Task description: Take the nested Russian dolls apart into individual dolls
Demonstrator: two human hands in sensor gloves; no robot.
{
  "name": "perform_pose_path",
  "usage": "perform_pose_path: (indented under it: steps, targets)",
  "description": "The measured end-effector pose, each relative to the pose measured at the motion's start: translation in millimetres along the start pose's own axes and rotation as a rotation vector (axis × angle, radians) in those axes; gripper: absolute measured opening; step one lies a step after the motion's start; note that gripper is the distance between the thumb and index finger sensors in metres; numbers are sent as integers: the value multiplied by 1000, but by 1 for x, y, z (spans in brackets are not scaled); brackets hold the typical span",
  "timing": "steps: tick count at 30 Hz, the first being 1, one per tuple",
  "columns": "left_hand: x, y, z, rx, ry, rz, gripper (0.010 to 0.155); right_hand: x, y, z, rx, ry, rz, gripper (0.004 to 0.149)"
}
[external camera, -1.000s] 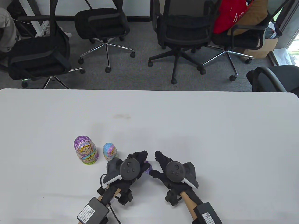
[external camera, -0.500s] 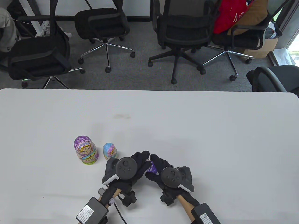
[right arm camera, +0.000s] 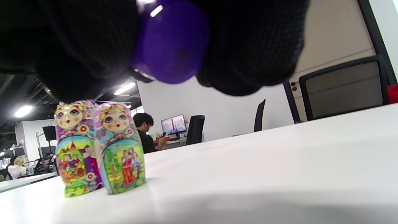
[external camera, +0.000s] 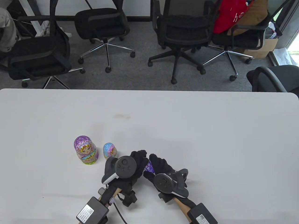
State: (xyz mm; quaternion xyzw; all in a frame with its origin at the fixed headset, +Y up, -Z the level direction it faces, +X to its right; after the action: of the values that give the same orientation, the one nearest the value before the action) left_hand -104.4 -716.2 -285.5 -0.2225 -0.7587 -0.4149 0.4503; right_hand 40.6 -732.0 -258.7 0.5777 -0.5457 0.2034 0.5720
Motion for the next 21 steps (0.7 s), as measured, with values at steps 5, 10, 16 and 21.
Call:
perform_pose_path:
  steps: [5,10,16,21]
  targets:
    - [-1,-3,-1,29,-8,22,61,1,4,1,66,-15,-13,79]
    - [-1,-5,1,42,-10,42,61,1,8,2,111,-31,-12,80]
    - [2,-9,4,64,41,38,62,0,5,0,96,-38,-12,80]
    - [2,-6,5,110,58,-16,61,-4,-4,6,-78,92,20,85]
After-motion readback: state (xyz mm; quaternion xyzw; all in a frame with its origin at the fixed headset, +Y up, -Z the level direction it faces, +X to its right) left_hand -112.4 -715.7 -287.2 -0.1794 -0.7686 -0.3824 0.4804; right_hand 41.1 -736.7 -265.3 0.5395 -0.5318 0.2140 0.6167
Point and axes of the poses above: the tracker on the back of each hand, its own y axis roughly to the thumb side, its own x axis roughly from the fingertips to the wrist, z = x × y, the point moved 2 cm from there along -x, roughly from the wrist to the fingertips
